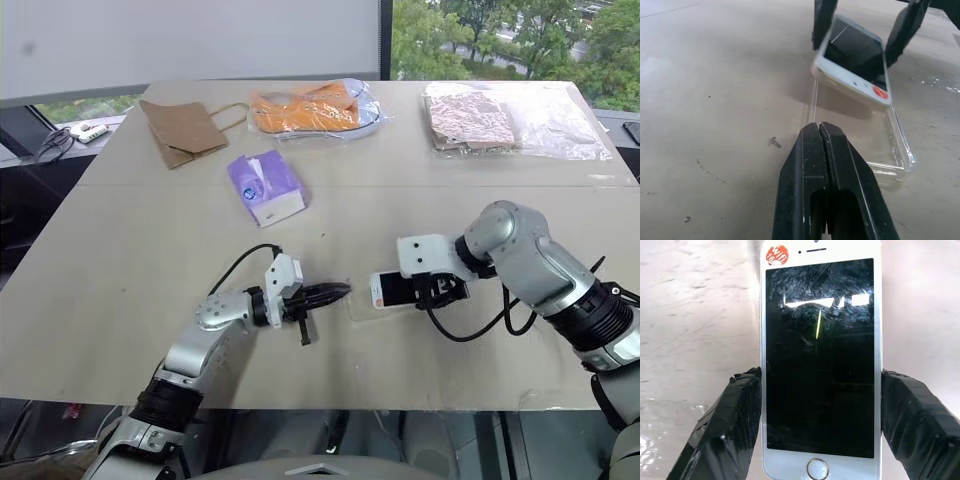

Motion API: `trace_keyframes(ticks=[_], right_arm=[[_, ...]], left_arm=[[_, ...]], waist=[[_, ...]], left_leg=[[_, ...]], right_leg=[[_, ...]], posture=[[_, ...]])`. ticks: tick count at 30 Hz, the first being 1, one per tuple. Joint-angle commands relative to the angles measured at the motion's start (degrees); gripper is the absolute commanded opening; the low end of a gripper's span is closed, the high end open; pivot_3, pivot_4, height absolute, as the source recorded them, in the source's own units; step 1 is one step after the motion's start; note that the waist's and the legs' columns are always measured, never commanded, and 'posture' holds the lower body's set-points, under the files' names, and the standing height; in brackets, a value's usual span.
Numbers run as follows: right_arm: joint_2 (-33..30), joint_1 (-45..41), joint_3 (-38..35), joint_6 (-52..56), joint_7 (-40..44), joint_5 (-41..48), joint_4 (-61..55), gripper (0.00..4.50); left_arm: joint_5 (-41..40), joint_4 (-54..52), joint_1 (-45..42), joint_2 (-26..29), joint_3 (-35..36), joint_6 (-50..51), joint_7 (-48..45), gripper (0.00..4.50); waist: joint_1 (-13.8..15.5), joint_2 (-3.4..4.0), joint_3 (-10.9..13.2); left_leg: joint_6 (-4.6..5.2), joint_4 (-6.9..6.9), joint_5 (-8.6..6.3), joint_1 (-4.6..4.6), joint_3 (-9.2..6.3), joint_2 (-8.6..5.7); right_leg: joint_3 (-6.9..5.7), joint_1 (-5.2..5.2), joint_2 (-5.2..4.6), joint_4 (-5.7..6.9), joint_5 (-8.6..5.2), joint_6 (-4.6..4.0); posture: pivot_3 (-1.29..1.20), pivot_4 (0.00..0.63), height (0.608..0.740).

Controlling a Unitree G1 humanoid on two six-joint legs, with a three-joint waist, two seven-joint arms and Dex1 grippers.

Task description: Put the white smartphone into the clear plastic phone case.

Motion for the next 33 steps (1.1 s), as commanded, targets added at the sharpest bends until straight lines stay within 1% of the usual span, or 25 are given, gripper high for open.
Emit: trace_keyframes(ticks=[1, 7, 9, 10, 11, 15, 19, 21, 22, 23, 25, 26, 27, 28, 29, 31, 33], right_arm=[[-1.07, -0.18, -0.14, -1.80, 1.52, -0.96, -1.76, 2.98], [-0.52, -0.43, 0.16, -2.52, 1.78, -1.38, -0.80, 2.98], [-0.10, -0.43, 0.00, -2.76, 1.58, -1.26, -0.27, 4.00], [0.14, -0.39, -0.31, -2.85, 1.21, -1.17, -0.14, 4.29], [0.55, -0.29, -0.96, -2.97, 0.14, -1.24, -0.09, 4.41], [1.28, -0.11, -4.38, -0.85, -2.58, 0.04, -1.41, 4.41], [1.15, 0.47, -10.66, 4.13, -3.53, 5.31, -5.83, 4.41], [2.41, 2.02, -14.63, 7.25, -5.33, 8.79, -8.14, 4.41], [3.18, 2.68, -16.02, 8.24, -6.56, 9.91, -8.70, 3.91], [4.08, 3.45, -16.99, 9.02, -8.02, 10.61, -8.96, 3.65], [4.39, 5.14, -17.31, 8.92, -9.41, 11.04, -9.29, 2.76], [5.17, 5.68, -17.62, 9.15, -10.69, 11.31, -9.18, 2.42], [6.45, 5.65, -17.71, 9.74, -12.81, 11.09, -8.37, 1.98], [7.41, 5.52, -17.18, 8.99, -15.00, 9.96, -7.06, 1.52], [8.04, 5.34, -16.45, 7.79, -16.91, 8.57, -5.70, 0.94], [9.54, 5.07, -14.72, 5.21, -21.29, 5.22, -2.13, 0.03], [10.73, 5.36, -12.87, 2.55, -23.46, 3.13, 0.91, 0.03]], left_arm=[[1.60, 3.60, 0.72, 0.01, -0.89, 0.04, -0.14, 0.00], [1.60, 4.91, -0.10, 0.02, -0.64, -0.44, -0.56, 0.00], [1.66, 4.94, 0.04, 0.00, -0.62, -0.62, -0.62, 0.00], [1.69, 4.94, 0.12, 0.01, -0.60, -0.71, -0.62, 0.00], [1.72, 4.95, 0.19, 0.03, -0.58, -0.79, -0.61, 0.00], [1.88, 4.78, 0.38, 0.03, -0.65, -0.92, -0.38, 0.00], [1.95, 4.57, 0.56, -0.07, -0.63, -0.88, -0.02, 0.00], [1.98, 4.61, 0.65, -0.12, -0.59, -0.95, 0.11, 0.00], [2.02, 4.66, 0.63, -0.13, -0.59, -0.99, 0.14, 0.00], [2.03, 4.64, 0.68, -0.10, -0.60, -1.01, 0.13, 0.00], [1.91, 4.14, 0.77, 0.12, -0.57, -0.77, 0.13, 0.00], [1.82, 3.82, 0.73, 0.25, -0.55, -0.54, 0.12, 0.00], [1.73, 3.49, 0.60, 0.36, -0.51, -0.23, 0.12, 0.00], [1.67, 3.17, 0.46, 0.47, -0.48, 0.06, 0.11, 0.00], [1.62, 2.97, 0.30, 0.54, -0.45, 0.34, 0.12, 0.00], [1.50, 2.41, 0.11, 0.69, -0.39, 0.90, 0.16, 0.00], [1.39, 1.77, 0.02, 0.85, -0.30, 1.50, 0.20, 0.00]], waist=[[-0.03, 0.07, -0.05], [0.00, 0.13, -0.09], [0.00, 0.13, -0.10], [-0.02, 0.13, -0.10], [-0.03, 0.14, -0.10], [-0.02, 0.14, -0.10], [-0.02, 0.15, -0.11], [0.05, 0.15, -0.12], [0.07, 0.15, -0.13], [0.09, 0.15, -0.14], [0.11, 0.17, -0.15], [0.11, 0.16, -0.15], [0.06, 0.16, -0.15], [-0.11, 0.18, -0.15], [-0.18, 0.18, -0.15], [-0.23, 0.18, -0.15], [-0.30, 0.17, -0.15]], left_leg=[[0.00, 0.00, 0.00, 0.00, 0.00, 0.00], [0.00, 0.01, 0.00, 0.04, 0.00, 0.00], [0.00, 0.01, 0.00, 0.05, 0.00, 0.00], [0.00, 0.01, 0.00, 0.06, -0.01, 0.00], [0.00, 0.01, 0.00, 0.10, -0.01, 0.00], [0.00, 0.01, 0.00, 0.11, -0.01, 0.00], [0.00, 0.01, 0.00, 0.11, -0.01, -0.01], [0.00, 0.00, 0.00, 0.11, -0.04, -0.01], [0.00, 0.00, 0.00, 0.12, -0.05, -0.01], [0.00, 0.00, 0.00, 0.12, -0.05, 0.00], [0.00, 0.01, 0.00, 0.19, -0.02, 0.00], [0.00, 0.01, 0.00, 0.20, -0.02, 0.00], [0.00, 0.00, 0.00, 0.20, -0.02, -0.01], [0.00, 0.00, 0.00, 0.21, -0.01, 0.00], [0.00, 0.00, 0.00, 0.24, 0.02, 0.00], [0.00, 0.00, 0.00, 0.25, 0.03, -0.01], [0.00, 0.01, 0.00, 0.27, 0.04, -0.01]], right_leg=[[0.00, 0.00, 0.00, 0.00, 0.00, 0.00], [-0.01, 0.03, 0.01, 0.03, 0.00, 0.00], [-0.01, 0.04, 0.01, 0.03, 0.00, 0.00], [-0.01, 0.06, 0.01, 0.03, 0.00, 0.00], [-0.01, 0.08, 0.01, 0.04, 0.00, 0.00], [-0.01, 0.09, 0.01, 0.06, 0.00, 0.00], [0.00, 0.09, 0.00, 0.07, 0.00, 0.00], [-0.02, 0.09, 0.00, 0.07, 0.00, 0.00], [-0.02, 0.09, 0.00, 0.07, 0.00, 0.00], [-0.02, 0.10, 0.00, 0.07, 0.00, 0.00], [0.01, 0.16, -0.01, 0.07, 0.00, 0.00], [0.01, 0.17, 0.00, 0.07, 0.00, 0.00], [0.01, 0.17, 0.00, 0.07, 0.00, 0.00], [0.02, 0.18, 0.00, 0.07, 0.00, 0.00], [0.06, 0.17, 0.00, 0.11, 0.00, 0.00], [0.07, 0.17, 0.00, 0.15, 0.00, 0.00], [0.07, 0.17, 0.01, 0.15, 0.00, 0.00]], posture=[[0.00, 0.150, 0.740], [0.00, 0.150, 0.740], [0.00, 0.150, 0.740], [0.00, 0.150, 0.740], [0.00, 0.150, 0.740], [0.00, 0.150, 0.740], [0.00, 0.150, 0.740], [0.00, 0.150, 0.740], [0.00, 0.150, 0.740], [0.00, 0.150, 0.740], [0.00, 0.150, 0.740], [0.00, 0.150, 0.740], [0.00, 0.150, 0.740], [0.00, 0.150, 0.740], [0.00, 0.150, 0.740], [0.00, 0.150, 0.740], [0.00, 0.150, 0.740]])
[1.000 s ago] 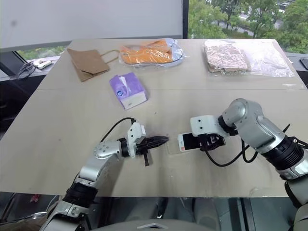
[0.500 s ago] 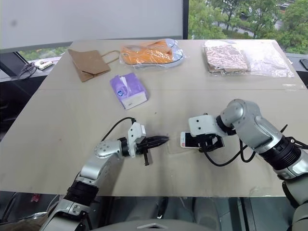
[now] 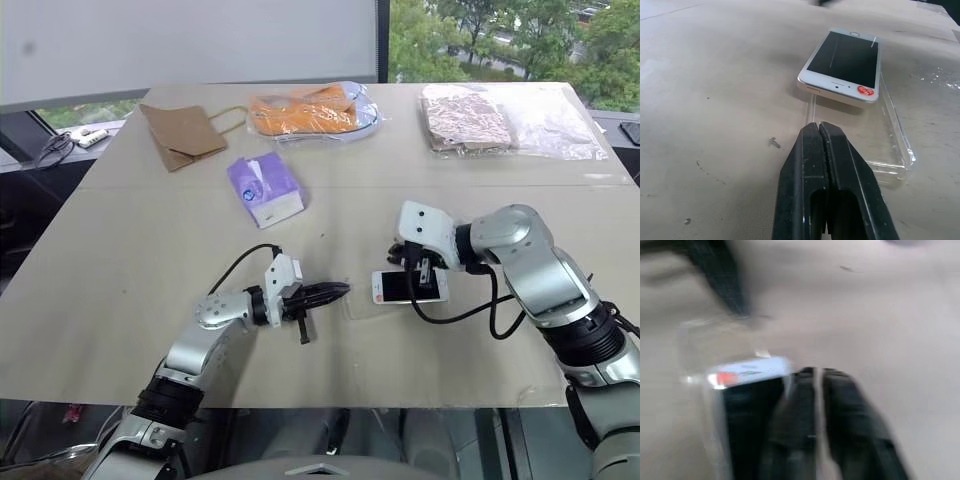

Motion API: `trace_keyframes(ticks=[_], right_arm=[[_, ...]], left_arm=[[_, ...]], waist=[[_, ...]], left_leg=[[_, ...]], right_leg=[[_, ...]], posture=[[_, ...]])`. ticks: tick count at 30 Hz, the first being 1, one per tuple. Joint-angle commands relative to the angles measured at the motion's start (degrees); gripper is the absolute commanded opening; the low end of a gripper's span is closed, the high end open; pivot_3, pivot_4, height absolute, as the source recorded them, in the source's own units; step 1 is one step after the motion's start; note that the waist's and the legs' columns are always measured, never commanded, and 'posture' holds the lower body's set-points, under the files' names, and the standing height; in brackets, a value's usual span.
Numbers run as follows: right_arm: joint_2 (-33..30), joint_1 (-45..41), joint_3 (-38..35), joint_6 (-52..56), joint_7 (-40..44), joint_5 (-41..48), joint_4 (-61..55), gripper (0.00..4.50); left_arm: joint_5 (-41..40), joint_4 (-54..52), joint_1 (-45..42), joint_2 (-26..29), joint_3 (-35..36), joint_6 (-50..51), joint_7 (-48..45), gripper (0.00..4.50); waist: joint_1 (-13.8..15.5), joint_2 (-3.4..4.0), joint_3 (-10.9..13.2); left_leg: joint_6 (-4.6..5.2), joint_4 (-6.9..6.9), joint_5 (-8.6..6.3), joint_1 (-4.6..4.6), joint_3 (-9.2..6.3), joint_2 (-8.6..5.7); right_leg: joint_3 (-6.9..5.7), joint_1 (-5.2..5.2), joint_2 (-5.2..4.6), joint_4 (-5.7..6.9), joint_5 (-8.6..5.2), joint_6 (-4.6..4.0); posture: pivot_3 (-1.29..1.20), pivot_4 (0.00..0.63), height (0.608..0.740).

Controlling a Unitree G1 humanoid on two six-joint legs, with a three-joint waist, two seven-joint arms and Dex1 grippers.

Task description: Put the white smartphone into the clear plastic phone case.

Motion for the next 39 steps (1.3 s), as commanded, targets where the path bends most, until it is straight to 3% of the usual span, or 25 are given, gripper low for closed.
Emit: trace_keyframes(ticks=[1, 8, 14, 18, 21, 27, 31, 39], right_arm=[[1.46, -0.05, 2.47, -4.82, -3.84, -3.54, 3.58, 0.03], [-0.75, 1.38, 7.08, -6.88, 4.64, -1.49, 0.74, 0.03], [-0.51, 1.44, 6.14, -7.41, 3.37, -1.70, 0.05, 0.03], [1.20, 0.46, 1.12, -6.75, 0.11, 0.53, -0.53, 0.03], [0.28, 2.10, -4.83, -0.76, 3.47, 9.19, -7.29, 0.03], [-10.50, 12.30, -8.06, 6.76, 10.02, 18.90, -19.18, 0.03], [-14.98, 15.85, -4.15, 2.87, 8.53, 14.38, -17.47, 0.03], [-14.59, 14.31, 0.36, -3.38, 7.88, 9.56, -9.59, 0.03]], left_arm=[[1.14, -0.17, 0.79, 0.95, -0.36, 2.28, 0.58, 0.00], [0.88, -2.41, 0.88, 1.42, -0.16, 4.11, 1.06, 0.00], [0.66, -4.41, 1.32, 1.74, 0.05, 5.69, 1.84, 0.00], [0.59, -5.46, 1.72, 1.80, -0.05, 6.37, 2.30, 0.00], [0.41, -6.13, 1.80, 1.89, 0.04, 6.96, 2.53, 0.00], [0.15, -7.11, 1.97, 2.11, -0.01, 7.92, 2.72, 0.00], [0.12, -6.80, 1.49, 2.31, -0.01, 8.10, 2.43, 0.00], [0.38, -6.66, 1.68, 2.54, -0.10, 7.86, 1.95, 0.00]], waist=[[-0.04, 0.00, 0.00], [-0.26, 0.00, 0.01], [-0.30, 0.00, 0.01], [-0.29, 0.00, 0.01], [-0.25, 0.00, 0.02], [0.17, -0.01, 0.02], [-0.18, 0.00, 0.02], [-0.23, -0.01, 0.02]], left_leg=[[0.00, 0.00, 0.00, 0.00, 0.00, 0.00], [0.00, -0.01, 0.00, -0.04, 0.01, -0.01], [0.00, -0.01, 0.00, -0.03, -0.01, 0.00], [0.00, -0.02, 0.00, -0.03, 0.00, 0.00], [0.00, -0.02, 0.00, -0.06, -0.01, 0.00], [0.04, -0.05, -0.02, -0.15, -0.08, 0.00], [0.04, -0.04, -0.02, -0.11, -0.02, 0.00], [0.03, -0.03, -0.02, -0.08, -0.01, 0.01]], right_leg=[[0.00, 0.00, 0.00, 0.00, 0.00, 0.00], [0.02, -0.03, 0.00, -0.02, 0.00, 0.00], [0.01, -0.03, 0.02, -0.02, 0.00, 0.00], [0.03, -0.04, 0.01, -0.02, 0.00, 0.00], [0.02, -0.05, 0.01, -0.02, 0.00, 0.00], [-0.08, -0.02, -0.02, -0.24, 0.00, 0.00], [-0.04, -0.02, -0.02, -0.18, 0.00, 0.00], [-0.04, 0.00, -0.01, -0.16, 0.00, 0.01]], posture=[[0.00, 0.150, 0.740], [0.00, 0.150, 0.740], [0.00, 0.150, 0.740], [0.00, 0.150, 0.740], [0.00, 0.150, 0.740], [0.00, 0.150, 0.740], [0.00, 0.150, 0.740], [0.00, 0.150, 0.740]])
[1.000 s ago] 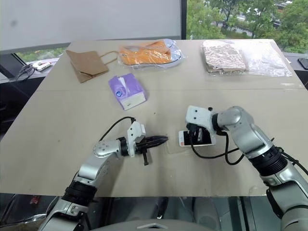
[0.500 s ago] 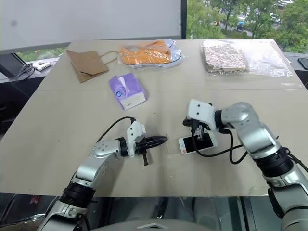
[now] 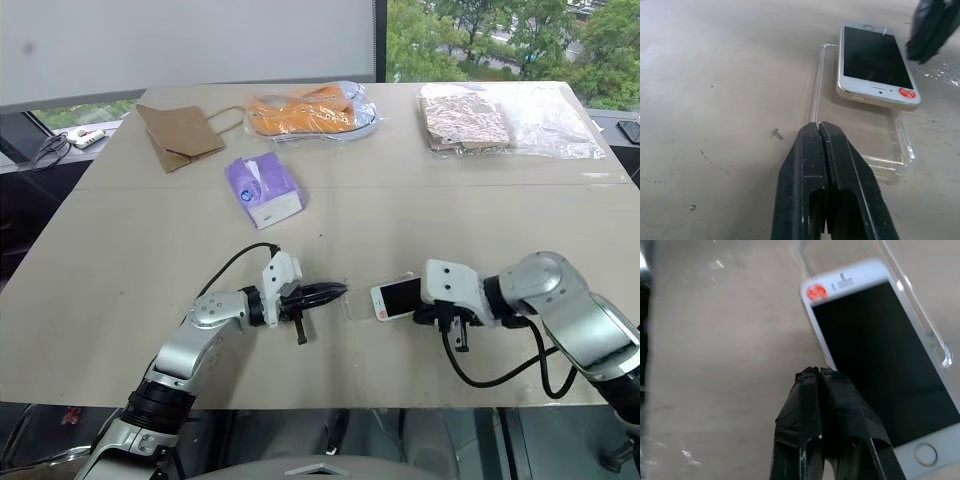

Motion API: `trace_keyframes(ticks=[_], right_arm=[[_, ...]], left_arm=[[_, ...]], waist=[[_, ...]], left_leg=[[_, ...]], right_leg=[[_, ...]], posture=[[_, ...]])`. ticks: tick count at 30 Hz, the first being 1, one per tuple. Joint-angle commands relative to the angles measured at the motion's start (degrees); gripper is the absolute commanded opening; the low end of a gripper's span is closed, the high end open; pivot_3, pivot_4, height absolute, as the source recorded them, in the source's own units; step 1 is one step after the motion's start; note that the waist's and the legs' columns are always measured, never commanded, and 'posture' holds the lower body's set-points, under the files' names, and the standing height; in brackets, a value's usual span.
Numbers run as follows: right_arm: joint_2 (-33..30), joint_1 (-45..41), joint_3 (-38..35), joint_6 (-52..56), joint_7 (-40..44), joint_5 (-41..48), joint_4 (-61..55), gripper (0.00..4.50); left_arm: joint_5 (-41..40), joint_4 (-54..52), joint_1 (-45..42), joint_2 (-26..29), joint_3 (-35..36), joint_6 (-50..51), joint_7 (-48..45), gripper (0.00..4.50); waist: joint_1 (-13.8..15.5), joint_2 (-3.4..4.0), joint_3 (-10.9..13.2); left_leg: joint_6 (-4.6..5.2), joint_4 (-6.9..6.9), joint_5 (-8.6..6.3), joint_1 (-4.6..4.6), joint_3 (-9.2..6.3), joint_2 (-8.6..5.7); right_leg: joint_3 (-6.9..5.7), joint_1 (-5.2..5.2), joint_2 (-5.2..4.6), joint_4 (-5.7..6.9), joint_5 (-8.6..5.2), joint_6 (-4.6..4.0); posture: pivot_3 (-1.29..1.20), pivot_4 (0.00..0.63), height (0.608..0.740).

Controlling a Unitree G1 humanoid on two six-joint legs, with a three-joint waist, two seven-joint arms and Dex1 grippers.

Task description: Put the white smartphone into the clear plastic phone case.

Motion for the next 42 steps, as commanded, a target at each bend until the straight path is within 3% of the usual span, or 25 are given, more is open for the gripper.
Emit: trace_keyframes(ticks=[1, 20, 24, 30, 33, 42], right_arm=[[0.64, -1.46, 1.01, -2.57, 0.09, -1.62, 1.38, 0.03], [2.42, -5.43, -1.29, -2.11, 0.83, 0.43, 0.06, 0.03], [7.41, -8.63, -3.23, -1.39, -3.50, 1.76, 2.84, 0.03], [14.03, -10.75, 2.60, -7.86, -9.12, -5.83, 13.03, 0.03], [13.17, -9.82, 6.37, -11.86, -6.99, -9.15, 15.24, 0.03], [13.18, -6.09, 8.56, -14.05, -7.10, -12.52, 12.06, 0.03]], left_arm=[[0.46, -0.19, 0.36, 0.61, -0.36, 0.30, -0.32, 0.00], [-0.13, -2.86, 0.83, 1.03, 0.17, 2.60, 0.61, 0.00], [-0.11, -2.99, 0.68, 1.13, 0.15, 3.01, 0.66, 0.00], [0.40, -2.11, 0.64, 1.01, -0.13, 2.63, 0.70, 0.00], [0.70, -2.27, 0.56, 0.99, -0.08, 2.90, 1.23, 0.00], [0.57, -3.49, 1.68, 1.02, -0.21, 3.83, 2.51, 0.00]], waist=[[-0.01, 0.00, 0.00], [-0.06, 0.00, 0.00], [-0.21, 0.00, 0.00], [0.11, -0.02, 0.00], [-0.04, 0.01, -0.02], [-0.04, 0.00, -0.02]], left_leg=[[0.00, 0.00, 0.00, 0.00, 0.00, 0.00], [0.00, -0.01, 0.00, -0.01, -0.01, 0.01], [0.00, -0.01, 0.00, 0.00, -0.01, 0.02], [0.00, -0.01, 0.00, 0.00, -0.02, 0.01], [0.00, -0.01, 0.00, -0.05, 0.00, -0.01], [0.00, -0.02, 0.00, 0.27, 0.00, 0.00]], right_leg=[[0.00, 0.00, 0.00, -0.01, 0.00, 0.00], [0.01, -0.01, 0.01, -0.01, 0.00, 0.00], [0.01, -0.01, 0.01, -0.01, 0.00, 0.00], [0.00, 0.00, 0.02, -0.02, 0.00, 0.00], [0.03, -0.05, 0.01, -0.02, 0.00, -0.01], [0.05, 0.19, 0.04, -0.01, 0.00, 0.00]], posture=[[0.00, 0.150, 0.740], [0.00, 0.150, 0.740], [0.00, 0.150, 0.740], [0.00, 0.150, 0.740], [0.00, 0.150, 0.740], [0.00, 0.150, 0.740]])
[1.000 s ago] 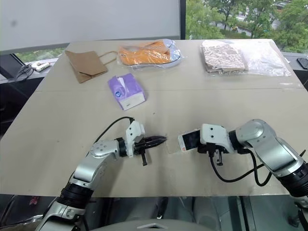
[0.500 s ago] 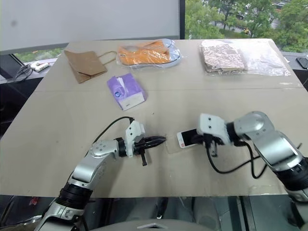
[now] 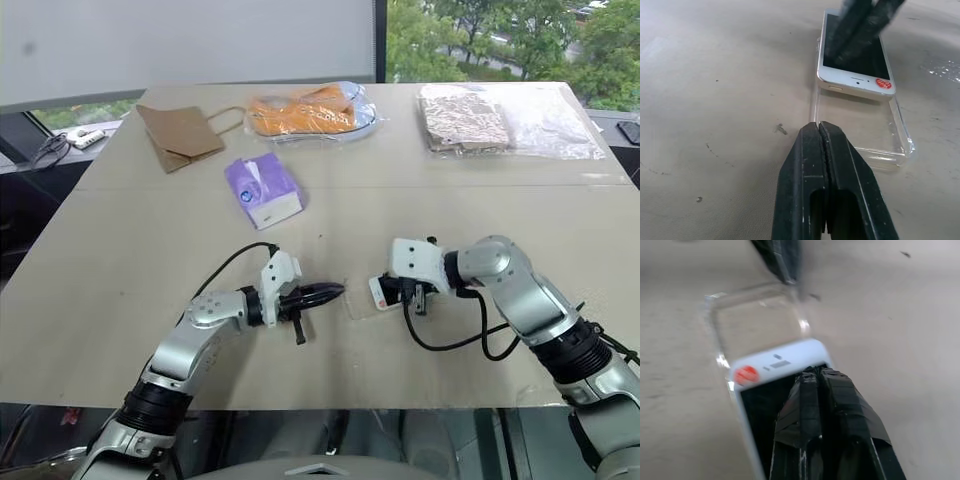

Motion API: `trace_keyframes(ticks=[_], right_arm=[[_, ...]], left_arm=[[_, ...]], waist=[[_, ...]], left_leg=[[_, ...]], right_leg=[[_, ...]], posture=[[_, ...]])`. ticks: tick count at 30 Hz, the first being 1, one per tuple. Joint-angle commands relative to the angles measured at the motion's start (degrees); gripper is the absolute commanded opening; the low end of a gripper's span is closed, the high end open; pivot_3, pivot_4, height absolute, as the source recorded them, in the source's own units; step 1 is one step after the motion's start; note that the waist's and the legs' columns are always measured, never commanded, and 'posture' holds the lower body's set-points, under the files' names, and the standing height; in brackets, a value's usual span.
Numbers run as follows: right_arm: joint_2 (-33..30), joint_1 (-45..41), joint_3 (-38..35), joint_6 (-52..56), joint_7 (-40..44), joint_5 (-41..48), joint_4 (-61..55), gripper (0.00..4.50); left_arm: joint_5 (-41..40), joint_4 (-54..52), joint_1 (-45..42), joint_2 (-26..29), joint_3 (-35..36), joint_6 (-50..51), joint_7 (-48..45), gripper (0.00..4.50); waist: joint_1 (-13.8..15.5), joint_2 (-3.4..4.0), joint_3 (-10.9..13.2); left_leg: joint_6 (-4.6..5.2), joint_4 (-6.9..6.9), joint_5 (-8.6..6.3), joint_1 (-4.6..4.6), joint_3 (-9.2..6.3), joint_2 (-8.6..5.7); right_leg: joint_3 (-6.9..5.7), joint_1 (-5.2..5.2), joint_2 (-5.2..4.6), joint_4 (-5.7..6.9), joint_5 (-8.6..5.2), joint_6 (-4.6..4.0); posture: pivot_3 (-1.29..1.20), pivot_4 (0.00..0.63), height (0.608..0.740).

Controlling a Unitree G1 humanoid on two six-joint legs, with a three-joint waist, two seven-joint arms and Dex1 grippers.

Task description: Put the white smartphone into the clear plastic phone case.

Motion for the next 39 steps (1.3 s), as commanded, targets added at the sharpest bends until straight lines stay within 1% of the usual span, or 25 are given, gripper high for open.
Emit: trace_keyframes(ticks=[1, 7, 11, 14, 17, 22, 25, 26, 33, 37, 39], right_arm=[[0.00, 2.23, 2.48, -0.44, -0.88, -3.55, 0.35, 0.03], [0.58, 4.40, 3.80, -1.42, -1.75, -6.46, 1.82, 0.03], [0.91, 6.01, 5.00, -1.94, -1.71, -7.34, 4.19, 0.03], [1.20, 6.51, 5.09, -2.29, -1.57, -7.57, 5.61, 0.03], [1.64, 6.53, 4.94, -2.74, -2.03, -8.06, 7.99, 0.03], [2.61, 6.44, 3.29, -1.69, -2.01, -6.69, 8.97, 0.03], [2.65, 6.63, 2.60, -1.22, -2.01, -6.45, 8.36, 0.03], [2.59, 6.70, 2.62, -1.47, -2.06, -6.71, 8.45, 0.03], [3.47, 6.19, 2.26, -0.35, -2.09, -6.53, 7.29, 0.03], [3.48, 6.27, 2.18, 0.13, -2.16, -6.48, 6.78, 0.03], [2.97, 6.79, 2.12, 0.45, -1.66, -6.17, 6.00, 0.03]], left_arm=[[0.45, -0.95, 1.09, 0.30, -0.40, 0.54, 0.41, 0.00], [1.78, 5.00, 1.45, -0.07, -0.74, -4.66, -0.76, 0.00], [1.85, 6.97, 1.45, -0.22, -0.97, -6.65, -1.17, 0.00], [2.04, 8.94, 1.22, -0.58, -1.25, -8.26, -1.39, 0.00], [2.63, 12.55, 0.46, -1.54, -1.60, -10.67, -1.58, 0.00], [1.97, 14.96, -0.60, -3.88, -0.97, -12.63, -1.45, 0.00], [-3.20, 14.08, -0.61, -5.85, 0.42, -9.41, -4.31, 0.00], [-3.78, 14.70, -0.74, -6.28, 0.68, -9.17, -5.07, 0.00], [-4.55, 21.45, -4.87, -6.49, 1.25, -8.65, -11.75, 0.00], [-5.56, 22.10, -8.00, -6.90, 1.59, -5.16, -13.93, 0.00], [-6.74, 14.23, -9.82, -5.86, 0.92, 1.83, -12.57, 0.00]], waist=[[0.03, -0.02, -0.01], [0.00, -0.03, -0.26], [0.03, -0.08, -0.54], [0.05, -0.12, -0.70], [0.16, -0.22, -0.92], [0.41, -0.06, -1.65], [0.87, -0.05, -1.68], [0.96, -0.05, -1.68], [1.49, -0.06, -1.68], [1.66, -0.04, -1.65], [1.75, -0.04, -1.59]], left_leg=[[0.00, -0.04, 0.00, 0.18, 0.00, 0.00], [0.00, -0.08, 0.00, 0.41, 0.01, 0.02], [0.00, -0.08, -0.01, 0.54, 0.01, 0.02], [0.09, -0.12, -0.07, 0.85, 0.00, 0.02], [0.35, -0.42, -0.23, 1.46, 0.06, 0.02], [0.35, -0.54, -0.22, 1.63, 0.05, 0.02], [0.34, -0.54, -0.21, 1.63, 0.05, 0.02], [0.35, -0.54, -0.21, 1.62, 0.05, 0.02], [0.35, -0.54, -0.21, 1.60, 0.04, 0.02], [0.35, -0.54, -0.21, 1.59, 0.00, 0.02], [0.35, -0.54, -0.21, 1.57, -0.02, 0.01]], right_leg=[[-0.01, 0.18, 0.03, -0.03, 0.00, 0.00], [0.02, 0.38, 0.08, -0.01, -0.01, 0.00], [0.01, 0.55, 0.10, -0.03, -0.01, 0.00], [0.00, 0.85, 0.18, -0.08, -0.02, 0.00], [0.05, 1.34, 0.17, -0.17, -0.04, 0.02], [0.07, 1.42, 0.19, -0.16, -0.05, 0.03], [0.08, 1.43, 0.21, -0.16, -0.05, 0.04], [0.09, 1.42, 0.23, -0.16, -0.05, 0.05], [0.07, 1.41, 0.25, -0.18, -0.06, 0.04], [0.05, 1.41, 0.25, -0.19, -0.06, 0.04], [0.03, 1.41, 0.25, -0.19, -0.06, 0.05]], posture=[[0.00, 0.150, 0.740], [0.00, 0.150, 0.740], [0.00, 0.150, 0.740], [0.00, 0.150, 0.740], [0.00, 0.150, 0.740], [0.00, 0.150, 0.740], [0.00, 0.150, 0.740], [0.00, 0.150, 0.740], [0.00, 0.150, 0.740], [0.00, 0.150, 0.740], [0.00, 0.150, 0.740]])
